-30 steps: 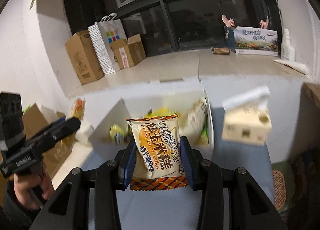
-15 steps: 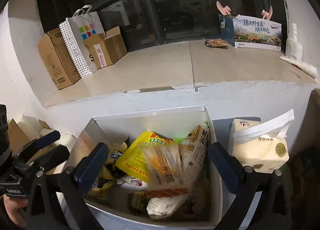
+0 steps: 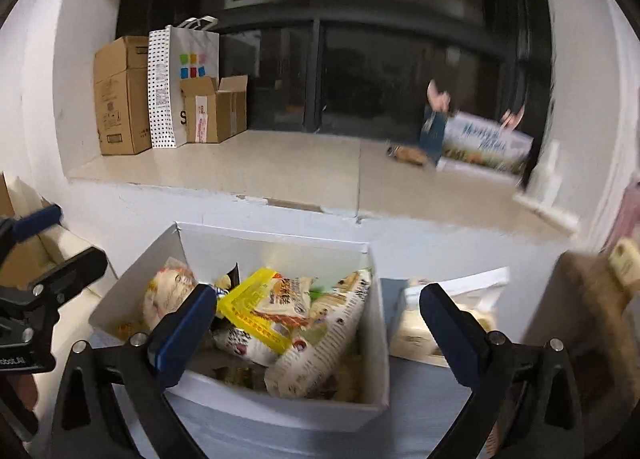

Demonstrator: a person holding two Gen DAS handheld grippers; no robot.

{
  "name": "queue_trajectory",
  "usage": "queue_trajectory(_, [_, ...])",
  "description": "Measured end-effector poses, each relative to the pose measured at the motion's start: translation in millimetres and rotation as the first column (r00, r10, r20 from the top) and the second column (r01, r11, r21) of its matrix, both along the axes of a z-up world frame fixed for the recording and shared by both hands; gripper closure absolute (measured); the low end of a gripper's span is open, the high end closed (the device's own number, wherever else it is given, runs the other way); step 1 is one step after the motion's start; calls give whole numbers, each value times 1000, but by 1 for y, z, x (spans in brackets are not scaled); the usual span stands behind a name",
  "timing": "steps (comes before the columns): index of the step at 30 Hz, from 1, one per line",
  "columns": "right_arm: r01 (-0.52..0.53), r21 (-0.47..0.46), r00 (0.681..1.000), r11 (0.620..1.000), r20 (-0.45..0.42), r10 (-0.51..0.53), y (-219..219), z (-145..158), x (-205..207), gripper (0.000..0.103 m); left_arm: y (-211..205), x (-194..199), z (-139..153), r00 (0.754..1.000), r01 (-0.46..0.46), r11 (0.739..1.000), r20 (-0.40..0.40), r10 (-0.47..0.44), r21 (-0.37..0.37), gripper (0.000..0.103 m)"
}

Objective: Organize snacks

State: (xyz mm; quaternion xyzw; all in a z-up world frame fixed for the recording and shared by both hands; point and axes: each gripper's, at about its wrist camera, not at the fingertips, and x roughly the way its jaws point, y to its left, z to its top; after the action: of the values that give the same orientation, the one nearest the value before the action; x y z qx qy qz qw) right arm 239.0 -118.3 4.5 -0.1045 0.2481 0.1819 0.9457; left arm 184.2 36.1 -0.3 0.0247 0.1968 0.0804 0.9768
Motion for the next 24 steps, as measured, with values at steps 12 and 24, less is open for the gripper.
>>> queue_trajectory(12, [-35, 100, 999, 994, -25, 38, -56, 19, -99, 0, -22, -92, 2, 989, 94, 984, -98, -109, -151, 0])
queue_trajectory(24, [16, 164, 995, 986, -95, 0, -93, -5, -182, 0, -48, -172, -5, 984, 118, 976, -109, -139, -181, 0])
